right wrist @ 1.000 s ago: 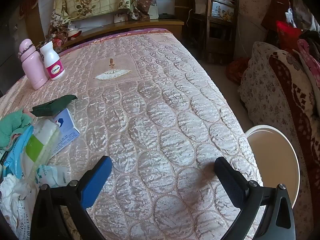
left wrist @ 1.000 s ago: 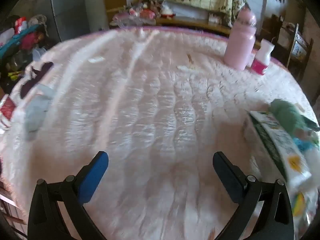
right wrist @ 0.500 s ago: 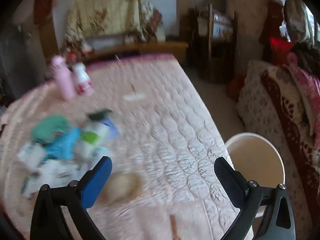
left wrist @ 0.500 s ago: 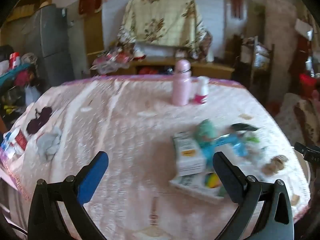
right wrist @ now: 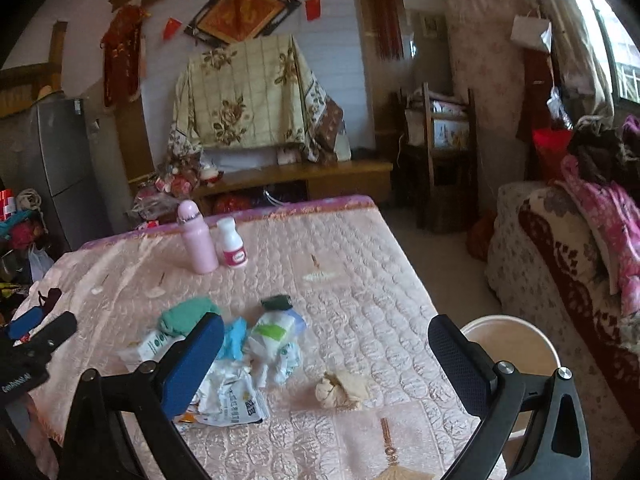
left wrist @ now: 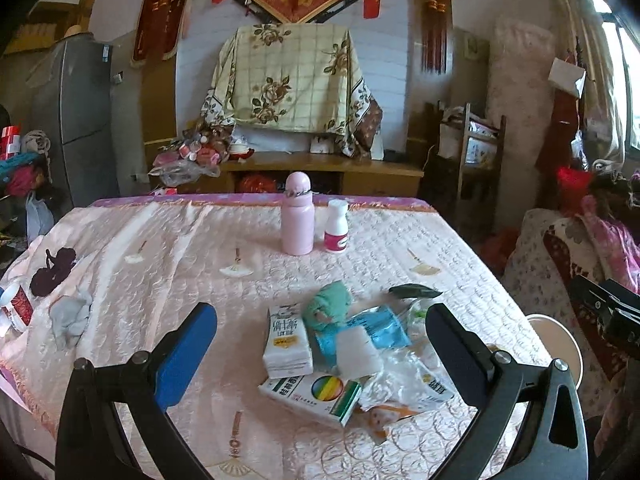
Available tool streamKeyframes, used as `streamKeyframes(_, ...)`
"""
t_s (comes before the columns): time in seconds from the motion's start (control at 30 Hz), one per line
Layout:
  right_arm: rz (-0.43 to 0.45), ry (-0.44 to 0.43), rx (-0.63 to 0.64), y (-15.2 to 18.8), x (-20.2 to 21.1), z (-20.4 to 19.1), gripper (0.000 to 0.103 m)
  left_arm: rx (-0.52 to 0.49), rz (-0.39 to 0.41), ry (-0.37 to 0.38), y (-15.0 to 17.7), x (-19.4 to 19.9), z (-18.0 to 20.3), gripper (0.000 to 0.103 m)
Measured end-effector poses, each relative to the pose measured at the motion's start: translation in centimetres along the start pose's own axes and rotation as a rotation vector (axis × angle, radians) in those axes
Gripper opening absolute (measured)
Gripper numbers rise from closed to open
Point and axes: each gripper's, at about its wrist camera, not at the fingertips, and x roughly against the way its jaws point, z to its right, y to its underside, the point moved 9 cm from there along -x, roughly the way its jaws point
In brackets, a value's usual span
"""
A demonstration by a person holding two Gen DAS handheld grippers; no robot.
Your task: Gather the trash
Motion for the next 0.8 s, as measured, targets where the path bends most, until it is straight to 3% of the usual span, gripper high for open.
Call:
streamKeyframes(0.33, 0.079, 0.043, 0.047, -0.9, 2.0, -1.7, 0.103, 0.011, 0.037, -0.023, -0.8, 0.9, -0.6, 0.103)
streamKeyframes(0.8, 0.079, 0.015, 0.034, -1.2, 2.1, -2.8, 0.103, 0.016, 0.048, -0.042, -0.7, 1.1, -1.2, 0.103)
